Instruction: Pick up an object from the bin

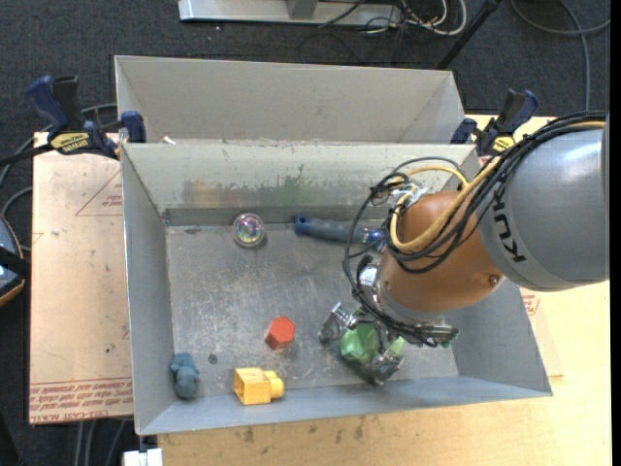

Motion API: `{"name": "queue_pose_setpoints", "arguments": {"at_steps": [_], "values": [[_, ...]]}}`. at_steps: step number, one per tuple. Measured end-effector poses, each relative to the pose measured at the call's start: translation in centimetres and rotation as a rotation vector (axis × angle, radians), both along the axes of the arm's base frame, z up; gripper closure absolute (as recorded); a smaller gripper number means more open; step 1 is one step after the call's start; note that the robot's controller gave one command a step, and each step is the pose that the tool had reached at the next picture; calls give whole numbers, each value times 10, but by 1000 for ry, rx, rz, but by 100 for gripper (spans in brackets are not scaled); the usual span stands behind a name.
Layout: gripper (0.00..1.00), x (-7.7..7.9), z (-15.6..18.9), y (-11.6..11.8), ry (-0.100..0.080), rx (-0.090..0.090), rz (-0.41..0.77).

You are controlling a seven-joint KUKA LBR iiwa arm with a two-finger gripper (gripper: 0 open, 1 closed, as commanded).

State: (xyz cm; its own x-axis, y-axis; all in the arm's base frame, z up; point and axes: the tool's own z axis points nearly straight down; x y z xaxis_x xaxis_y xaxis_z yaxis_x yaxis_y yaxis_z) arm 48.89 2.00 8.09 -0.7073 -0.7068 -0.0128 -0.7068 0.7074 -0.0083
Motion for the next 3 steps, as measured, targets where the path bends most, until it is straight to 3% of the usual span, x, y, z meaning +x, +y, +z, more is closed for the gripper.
{"name": "queue_pose_setpoints", "arguments": {"at_steps": [1, 2, 3], "values": [[0, 1, 0, -33, 6, -1, 101], [100, 1, 1, -34, 11, -3, 101], [100, 10, 135, -26, 6, -6, 467]]}}
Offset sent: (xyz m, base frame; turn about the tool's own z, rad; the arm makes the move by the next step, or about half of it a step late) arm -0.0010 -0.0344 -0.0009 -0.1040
